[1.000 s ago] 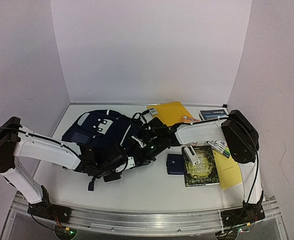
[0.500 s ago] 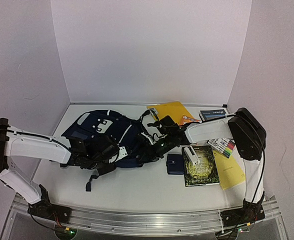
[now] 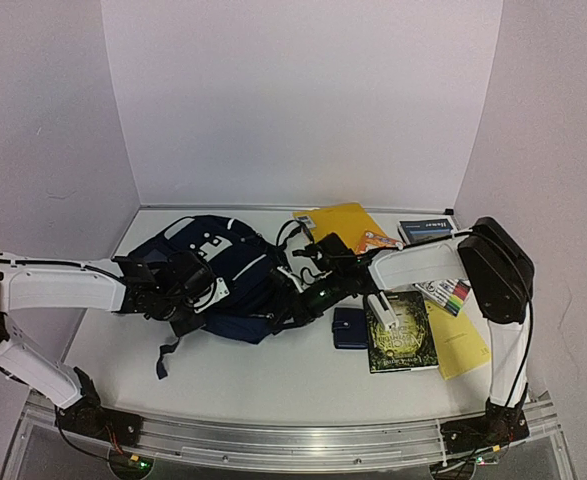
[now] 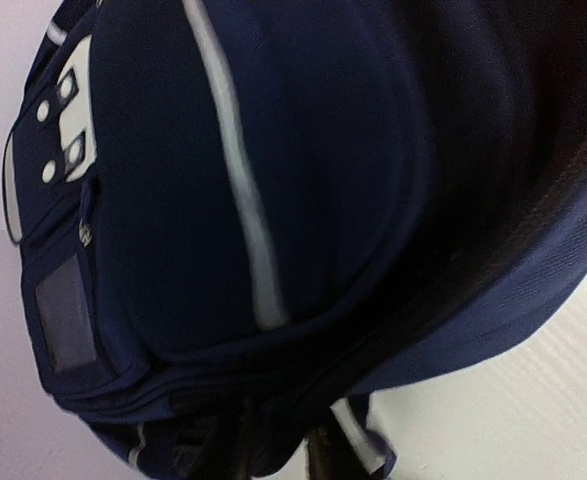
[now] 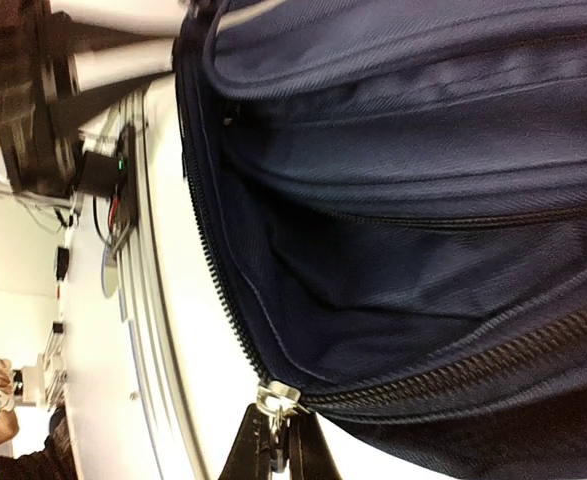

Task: Pack the student bag
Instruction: Unzip the student bag at the center of the board.

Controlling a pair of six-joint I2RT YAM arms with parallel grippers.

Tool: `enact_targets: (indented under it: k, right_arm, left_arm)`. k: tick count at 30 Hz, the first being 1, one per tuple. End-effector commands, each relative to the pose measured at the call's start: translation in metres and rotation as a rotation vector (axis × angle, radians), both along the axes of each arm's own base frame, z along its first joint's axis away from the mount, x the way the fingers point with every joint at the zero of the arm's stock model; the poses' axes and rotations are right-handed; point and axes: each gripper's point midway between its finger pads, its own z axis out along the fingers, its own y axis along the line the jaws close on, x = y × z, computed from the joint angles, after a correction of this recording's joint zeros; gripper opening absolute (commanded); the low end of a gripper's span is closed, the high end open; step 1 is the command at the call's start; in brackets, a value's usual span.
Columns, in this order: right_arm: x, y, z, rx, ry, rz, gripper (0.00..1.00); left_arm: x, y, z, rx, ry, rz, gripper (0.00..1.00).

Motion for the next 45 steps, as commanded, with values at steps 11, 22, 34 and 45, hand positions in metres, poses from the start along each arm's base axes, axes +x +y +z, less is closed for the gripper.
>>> enact_targets:
  k: [11, 22, 34, 45]
  right_arm:
    - [-0.032, 0.026, 0.015, -0.003, 0.115, 0.063, 0.0]
    - [-0.033, 0.027, 0.022, 0.014, 0.119, 0.065, 0.0]
    - [0.02, -0.028, 0.007, -0.016, 0.109, -0.069, 0.0]
    - [0.074, -0.083, -0.022, -0.111, 0.074, -0.177, 0.0]
  left_arm:
    - [-0.066, -0.092, 0.039, -0.252, -0.029, -0.268, 0.59]
    - [-0.062, -0.133, 0.003, -0.269, 0.014, -0.345, 0.56]
    - [-0.057, -0.058, -0.005, -0.075, 0.009, -0.159, 0.0]
    - [-0.043, 0.017, -0.011, 0.13, -0.001, 0.033, 0.0]
